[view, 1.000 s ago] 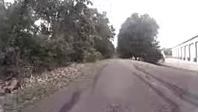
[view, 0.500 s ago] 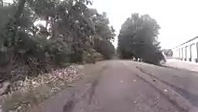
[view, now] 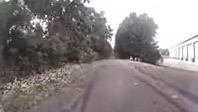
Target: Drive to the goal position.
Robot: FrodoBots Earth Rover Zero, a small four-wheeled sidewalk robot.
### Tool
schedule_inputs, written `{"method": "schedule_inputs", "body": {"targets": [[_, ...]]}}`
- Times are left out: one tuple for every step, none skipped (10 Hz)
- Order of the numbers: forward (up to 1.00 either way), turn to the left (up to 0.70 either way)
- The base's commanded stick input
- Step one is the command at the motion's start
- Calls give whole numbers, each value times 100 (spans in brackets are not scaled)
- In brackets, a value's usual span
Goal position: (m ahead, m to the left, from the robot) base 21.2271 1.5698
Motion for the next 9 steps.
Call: {"method": "schedule_inputs", "body": {"targets": [[70,0],[70,0],[70,0],[70,0],[70,0],[70,0],[70,0],[70,0],[70,0]]}}
